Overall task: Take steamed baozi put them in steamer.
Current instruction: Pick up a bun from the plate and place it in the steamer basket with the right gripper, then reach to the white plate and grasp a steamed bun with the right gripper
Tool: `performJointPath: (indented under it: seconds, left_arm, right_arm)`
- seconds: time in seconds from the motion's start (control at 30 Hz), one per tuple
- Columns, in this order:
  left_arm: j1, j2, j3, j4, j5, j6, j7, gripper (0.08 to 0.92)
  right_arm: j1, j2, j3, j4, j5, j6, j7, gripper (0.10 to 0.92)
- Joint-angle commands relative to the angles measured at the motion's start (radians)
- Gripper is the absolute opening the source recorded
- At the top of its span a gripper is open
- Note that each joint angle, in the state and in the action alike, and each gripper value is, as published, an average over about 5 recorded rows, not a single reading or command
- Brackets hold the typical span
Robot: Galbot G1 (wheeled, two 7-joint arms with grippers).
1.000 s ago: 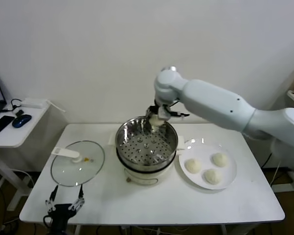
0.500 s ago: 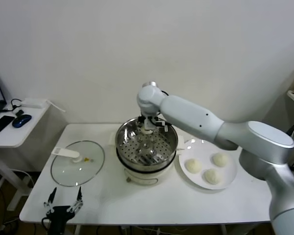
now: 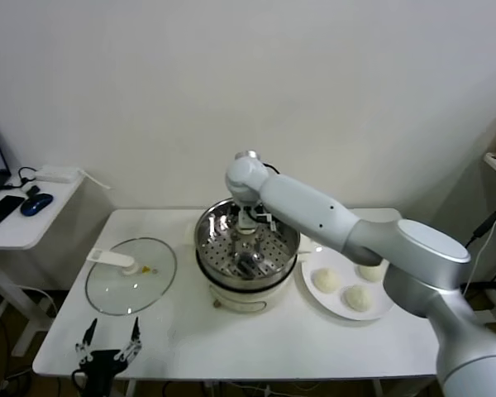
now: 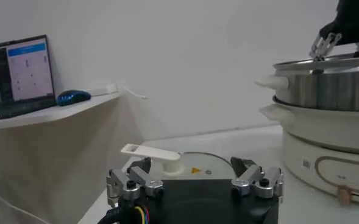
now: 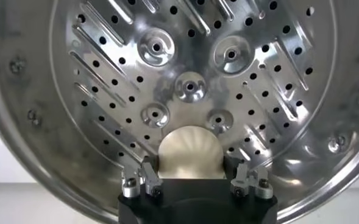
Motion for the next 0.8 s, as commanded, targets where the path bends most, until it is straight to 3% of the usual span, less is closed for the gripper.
performJointPath:
  seconds: [0.03, 0.27, 0.63, 0.8]
  left_arm:
    - [-0.001, 0.000, 0.001, 0.004, 0.000, 0.000, 0.000, 0.823]
    - [-0.005, -0.003, 0.002, 0.005, 0.000, 0.000, 0.000, 0.823]
    - [-0.002, -0.004, 0.004, 0.006, -0.005, -0.004, -0.001, 0.823]
    - [0.002, -0.005, 0.006, 0.005, -0.008, -0.005, -0.002, 0.823]
  right_arm:
    - [-0.026, 0.022, 0.024, -0.034, -0.046, 0.014, 0.005, 0.690]
    - [-0.024, 0.037, 0.045, -0.046, -0.046, 0.039, 0.009, 0.815]
    - [0.023, 0.003, 0.049, -0.009, -0.002, 0.076, -0.034, 0.823]
    - [0.078, -0.059, 0.004, 0.078, 0.125, 0.055, -0.068, 0.823]
